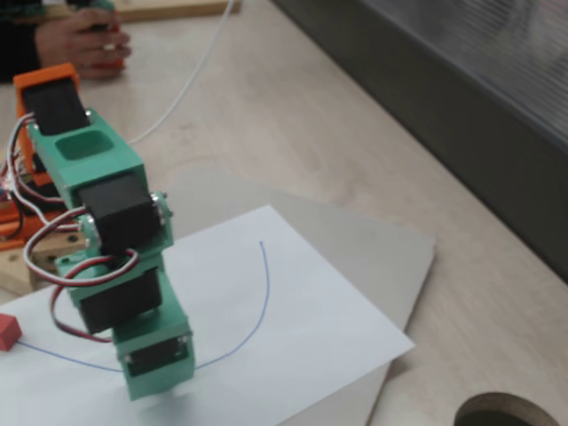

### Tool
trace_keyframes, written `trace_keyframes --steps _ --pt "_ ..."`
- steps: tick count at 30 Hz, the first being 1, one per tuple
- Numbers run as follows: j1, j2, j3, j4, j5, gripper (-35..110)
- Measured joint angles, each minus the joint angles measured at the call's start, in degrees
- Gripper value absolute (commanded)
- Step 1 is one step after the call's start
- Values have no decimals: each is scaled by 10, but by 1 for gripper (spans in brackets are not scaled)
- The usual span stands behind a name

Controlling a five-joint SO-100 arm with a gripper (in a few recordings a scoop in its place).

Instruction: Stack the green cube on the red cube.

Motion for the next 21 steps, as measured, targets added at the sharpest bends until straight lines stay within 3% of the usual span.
trace_keyframes --steps 21 --pt "50 62 121 -5 0 9"
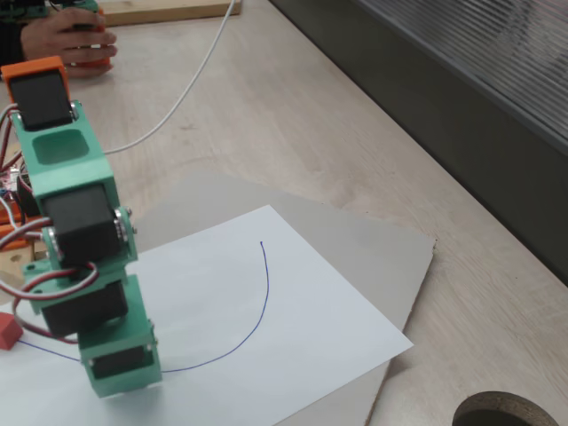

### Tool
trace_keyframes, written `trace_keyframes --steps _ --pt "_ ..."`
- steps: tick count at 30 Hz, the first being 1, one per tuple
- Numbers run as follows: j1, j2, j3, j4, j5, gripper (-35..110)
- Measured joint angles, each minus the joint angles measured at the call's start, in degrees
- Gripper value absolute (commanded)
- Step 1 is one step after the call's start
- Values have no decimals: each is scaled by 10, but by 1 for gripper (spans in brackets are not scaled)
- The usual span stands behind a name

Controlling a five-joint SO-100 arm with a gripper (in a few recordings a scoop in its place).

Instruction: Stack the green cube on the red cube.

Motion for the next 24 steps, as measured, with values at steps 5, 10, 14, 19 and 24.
trace_keyframes --steps 5,10,14,19,24 --pt "1 20 22 4 0 9" --pt "-1 44 24 0 0 9" --pt "-2 60 24 4 0 9" --pt "8 62 24 4 0 9" --pt "31 62 33 1 0 9"
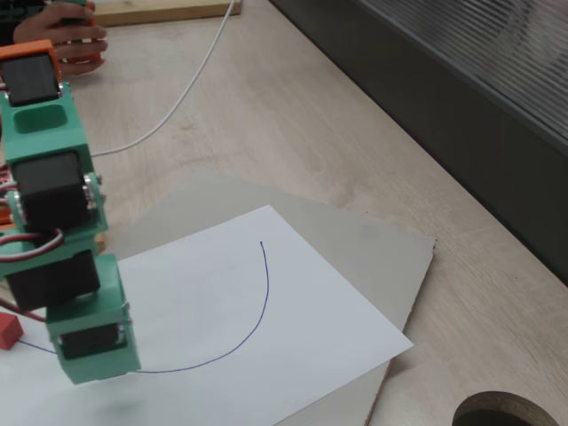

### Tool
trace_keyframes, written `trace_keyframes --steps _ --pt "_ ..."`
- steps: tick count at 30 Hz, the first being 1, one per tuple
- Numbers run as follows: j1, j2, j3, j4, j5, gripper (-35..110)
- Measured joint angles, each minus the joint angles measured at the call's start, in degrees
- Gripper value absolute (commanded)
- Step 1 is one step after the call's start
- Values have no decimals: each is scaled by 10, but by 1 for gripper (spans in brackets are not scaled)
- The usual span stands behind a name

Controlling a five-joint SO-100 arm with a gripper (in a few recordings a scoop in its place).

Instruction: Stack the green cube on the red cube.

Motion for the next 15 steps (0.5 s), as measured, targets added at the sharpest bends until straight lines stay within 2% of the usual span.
trace_keyframes --steps 15 --pt "12 1 31 4 0 9"
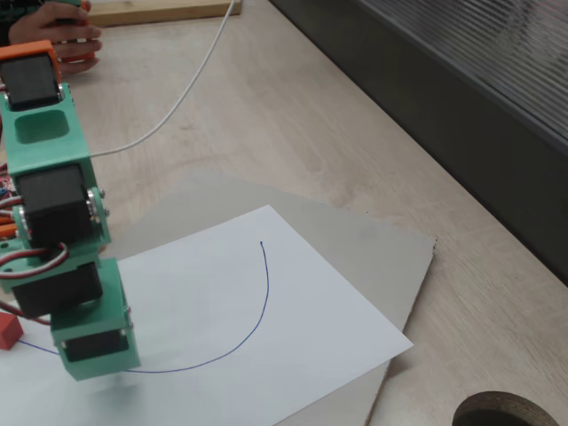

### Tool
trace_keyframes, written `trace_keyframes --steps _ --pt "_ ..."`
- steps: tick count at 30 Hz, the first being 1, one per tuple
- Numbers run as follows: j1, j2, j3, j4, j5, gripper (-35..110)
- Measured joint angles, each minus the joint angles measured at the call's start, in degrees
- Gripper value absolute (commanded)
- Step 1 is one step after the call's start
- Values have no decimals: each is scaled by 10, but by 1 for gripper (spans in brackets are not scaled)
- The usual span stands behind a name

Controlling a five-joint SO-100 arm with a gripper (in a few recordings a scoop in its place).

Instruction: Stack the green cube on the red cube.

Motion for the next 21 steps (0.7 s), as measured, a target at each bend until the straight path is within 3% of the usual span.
trace_keyframes --steps 21 --pt "31 80 69 -1 0 9"
